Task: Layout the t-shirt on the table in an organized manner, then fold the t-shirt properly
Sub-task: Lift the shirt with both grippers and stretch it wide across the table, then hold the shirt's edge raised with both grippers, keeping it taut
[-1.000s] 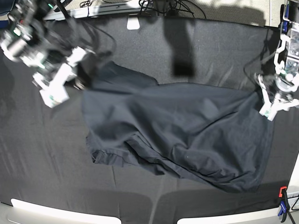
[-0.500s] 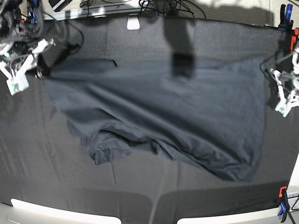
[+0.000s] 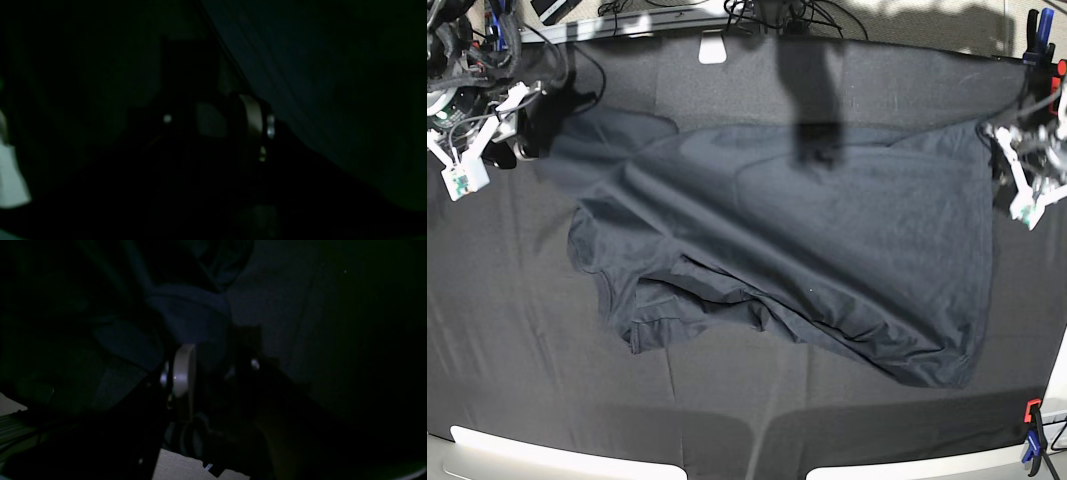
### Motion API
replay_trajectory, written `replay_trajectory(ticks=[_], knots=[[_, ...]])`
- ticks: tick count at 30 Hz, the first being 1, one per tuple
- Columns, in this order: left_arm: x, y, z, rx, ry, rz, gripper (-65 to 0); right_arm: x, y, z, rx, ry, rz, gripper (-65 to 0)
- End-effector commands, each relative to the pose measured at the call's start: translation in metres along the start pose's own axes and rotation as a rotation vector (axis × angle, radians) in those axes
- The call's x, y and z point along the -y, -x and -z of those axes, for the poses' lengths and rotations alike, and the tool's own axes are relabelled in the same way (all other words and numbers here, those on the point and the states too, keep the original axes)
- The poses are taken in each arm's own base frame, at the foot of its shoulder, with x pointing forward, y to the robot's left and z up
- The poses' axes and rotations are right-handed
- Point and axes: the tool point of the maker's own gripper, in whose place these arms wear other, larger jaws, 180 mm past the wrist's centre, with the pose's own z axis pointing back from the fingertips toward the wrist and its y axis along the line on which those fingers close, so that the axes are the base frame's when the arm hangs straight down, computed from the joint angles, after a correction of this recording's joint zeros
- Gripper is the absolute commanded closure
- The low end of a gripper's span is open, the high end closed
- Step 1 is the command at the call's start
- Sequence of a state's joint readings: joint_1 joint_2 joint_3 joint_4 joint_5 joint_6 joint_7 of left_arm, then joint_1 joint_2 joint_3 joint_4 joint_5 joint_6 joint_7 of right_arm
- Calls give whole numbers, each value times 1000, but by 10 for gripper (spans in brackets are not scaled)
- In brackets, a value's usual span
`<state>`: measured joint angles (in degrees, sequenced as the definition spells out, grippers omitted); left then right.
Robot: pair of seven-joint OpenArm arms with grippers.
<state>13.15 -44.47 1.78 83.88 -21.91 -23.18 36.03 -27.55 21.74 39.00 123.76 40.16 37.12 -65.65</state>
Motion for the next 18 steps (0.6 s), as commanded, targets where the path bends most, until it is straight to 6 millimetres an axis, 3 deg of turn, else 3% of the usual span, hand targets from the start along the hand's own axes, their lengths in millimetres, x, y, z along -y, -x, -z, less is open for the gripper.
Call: replay_trajectory(ticks=[1,10,14,18], knots=[[-3,0,-7,8,5,-9,-218,1,-13,-4,47,3,-32,-203],[29,5,-47,166,276,-351,-218,0,-25,-5,116,-1,-30,-203],[45,15,-44,163,295,-398,-218,-4,-30,-6,146,-25,-21,-203],[55,5,-42,213,331,-450,-220,-7,-32,-6,156,-39,-16,-203]])
